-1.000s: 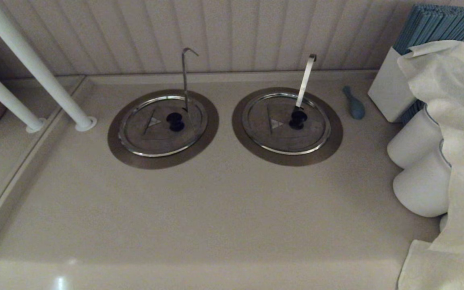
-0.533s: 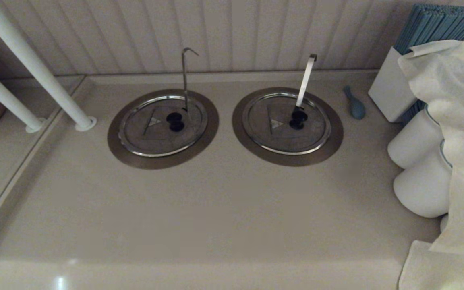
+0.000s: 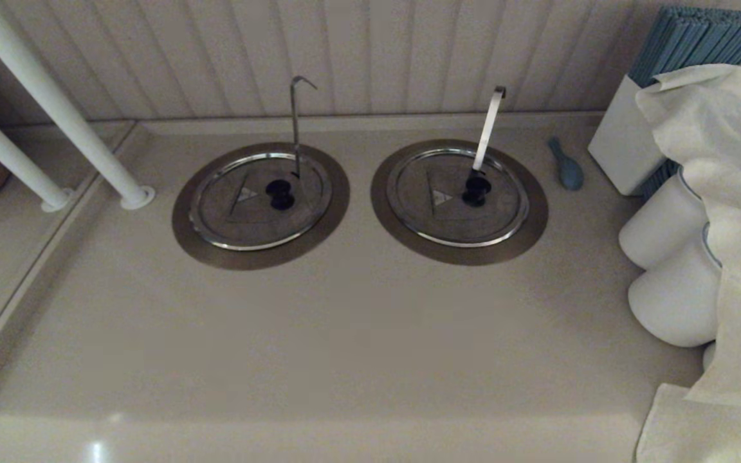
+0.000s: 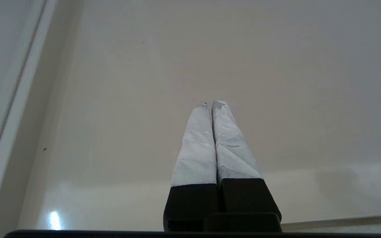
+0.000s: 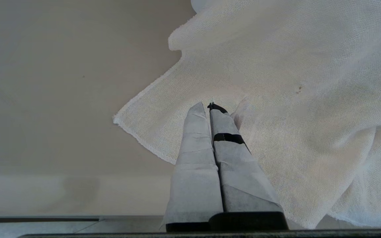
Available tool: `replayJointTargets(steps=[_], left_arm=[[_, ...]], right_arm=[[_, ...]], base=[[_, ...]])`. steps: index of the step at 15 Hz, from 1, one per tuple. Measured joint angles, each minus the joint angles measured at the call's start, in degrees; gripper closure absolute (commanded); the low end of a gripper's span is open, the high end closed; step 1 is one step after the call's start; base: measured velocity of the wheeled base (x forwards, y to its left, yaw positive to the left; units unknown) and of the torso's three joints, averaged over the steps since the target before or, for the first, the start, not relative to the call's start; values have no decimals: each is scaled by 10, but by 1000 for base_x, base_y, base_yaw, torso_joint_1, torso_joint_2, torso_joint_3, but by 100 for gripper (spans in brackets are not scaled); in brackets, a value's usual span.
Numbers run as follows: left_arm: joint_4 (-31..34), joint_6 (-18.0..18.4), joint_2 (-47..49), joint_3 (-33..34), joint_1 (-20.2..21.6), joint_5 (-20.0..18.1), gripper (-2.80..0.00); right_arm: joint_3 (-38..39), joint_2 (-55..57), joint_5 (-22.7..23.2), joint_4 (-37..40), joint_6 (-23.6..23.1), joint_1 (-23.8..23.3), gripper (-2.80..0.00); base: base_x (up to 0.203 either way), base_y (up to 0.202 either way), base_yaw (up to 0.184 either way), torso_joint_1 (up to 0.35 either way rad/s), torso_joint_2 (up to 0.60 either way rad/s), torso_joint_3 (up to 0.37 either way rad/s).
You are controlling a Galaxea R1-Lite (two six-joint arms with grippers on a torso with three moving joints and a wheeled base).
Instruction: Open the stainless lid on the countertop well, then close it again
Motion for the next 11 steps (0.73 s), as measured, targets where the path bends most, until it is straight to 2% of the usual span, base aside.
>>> replayJointTargets(steps=[5,8,11], left_arm=[[-1,-18,0,0,0,6,0],[-2,-53,0,0,0,21,0],[-2,-45,0,0,0,22,0]], right_arm=[[0,0,1,0,0,0,0],[0,0,0,0,0,0,0],[0,0,0,0,0,0,0]], base=[[0,0,0,0,0,0],[0,0,0,0,0,0],[0,0,0,0,0,0]])
